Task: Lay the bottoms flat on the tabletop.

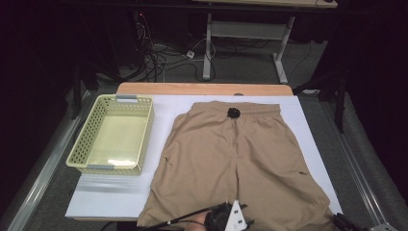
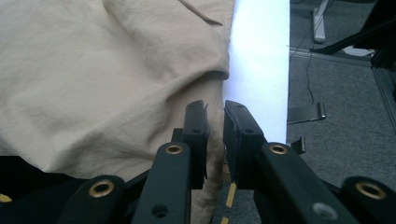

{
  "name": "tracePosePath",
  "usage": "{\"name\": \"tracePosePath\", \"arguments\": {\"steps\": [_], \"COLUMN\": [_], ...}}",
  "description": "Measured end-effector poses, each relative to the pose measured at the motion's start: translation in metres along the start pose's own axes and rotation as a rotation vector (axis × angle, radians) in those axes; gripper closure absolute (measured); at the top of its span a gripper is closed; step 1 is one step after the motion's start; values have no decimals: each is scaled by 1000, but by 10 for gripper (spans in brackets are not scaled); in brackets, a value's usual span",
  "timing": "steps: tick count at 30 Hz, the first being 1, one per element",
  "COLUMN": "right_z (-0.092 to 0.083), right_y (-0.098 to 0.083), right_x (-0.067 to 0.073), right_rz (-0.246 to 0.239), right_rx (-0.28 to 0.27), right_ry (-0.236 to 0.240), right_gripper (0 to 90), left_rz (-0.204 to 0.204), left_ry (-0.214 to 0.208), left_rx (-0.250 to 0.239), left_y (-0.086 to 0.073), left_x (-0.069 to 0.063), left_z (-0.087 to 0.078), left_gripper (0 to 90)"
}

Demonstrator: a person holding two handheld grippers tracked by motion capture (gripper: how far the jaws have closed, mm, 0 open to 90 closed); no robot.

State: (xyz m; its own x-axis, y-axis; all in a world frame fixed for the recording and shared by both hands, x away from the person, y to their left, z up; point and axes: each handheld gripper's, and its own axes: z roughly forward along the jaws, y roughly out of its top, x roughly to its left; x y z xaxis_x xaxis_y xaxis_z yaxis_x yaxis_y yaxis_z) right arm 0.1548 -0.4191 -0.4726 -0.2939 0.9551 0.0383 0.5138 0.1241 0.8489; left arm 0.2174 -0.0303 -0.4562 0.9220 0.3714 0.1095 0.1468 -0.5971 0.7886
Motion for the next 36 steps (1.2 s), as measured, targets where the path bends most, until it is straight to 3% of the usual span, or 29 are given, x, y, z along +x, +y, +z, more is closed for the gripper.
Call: {"name": "tracePosePath", "arguments": {"steps": [1,4,5,7,8,12,15,16,18,20,22,25,27,28,32,36], "right_z": [0,-1,0,0,-1,-3,5,12,30,54,79,113,134,145,184,216], "right_y": [0,0,0,1,2,11,30,39,57,74,89,109,119,124,141,144], "right_x": [0,0,0,-1,0,1,1,1,-2,-9,-14,-21,-22,-22,-19,-20], "right_rz": [1,-1,-2,-6,-6,-14,-19,-22,-43,-29,-44,-37,-37,-43,-75,-95], "right_rx": [0,-5,-6,-9,-10,-38,-46,-55,-41,-31,-3,25,44,58,121,215], "right_ry": [0,1,2,4,3,17,25,39,31,50,36,33,36,44,25,3], "right_gripper": [802,802,802,802,802,797,774,765,755,742,724,717,712,704,644,596], "left_rz": [0,-6,-1,-42,-47,-55,-16,-3,-30,-38,-41,-48,-42,-43,-60,-78], "left_ry": [21,18,16,8,8,-1,-13,-17,-49,-38,-41,-70,-90,-91,-100,-114], "left_rx": [28,163,167,156,157,139,116,114,105,108,156,132,127,129,123,111], "left_y": [3,-1,-5,-7,-8,-16,-17,-15,-10,-6,-6,-6,-5,-4,-5,-8], "left_x": [4,9,10,14,15,16,11,8,5,3,4,3,0,1,2,4], "left_z": [7,28,32,30,27,9,5,6,14,25,35,37,37,37,36,34], "left_gripper": [537,630,691,851,879,880,879,875,713,567,538,625,758,868,881,882]}}
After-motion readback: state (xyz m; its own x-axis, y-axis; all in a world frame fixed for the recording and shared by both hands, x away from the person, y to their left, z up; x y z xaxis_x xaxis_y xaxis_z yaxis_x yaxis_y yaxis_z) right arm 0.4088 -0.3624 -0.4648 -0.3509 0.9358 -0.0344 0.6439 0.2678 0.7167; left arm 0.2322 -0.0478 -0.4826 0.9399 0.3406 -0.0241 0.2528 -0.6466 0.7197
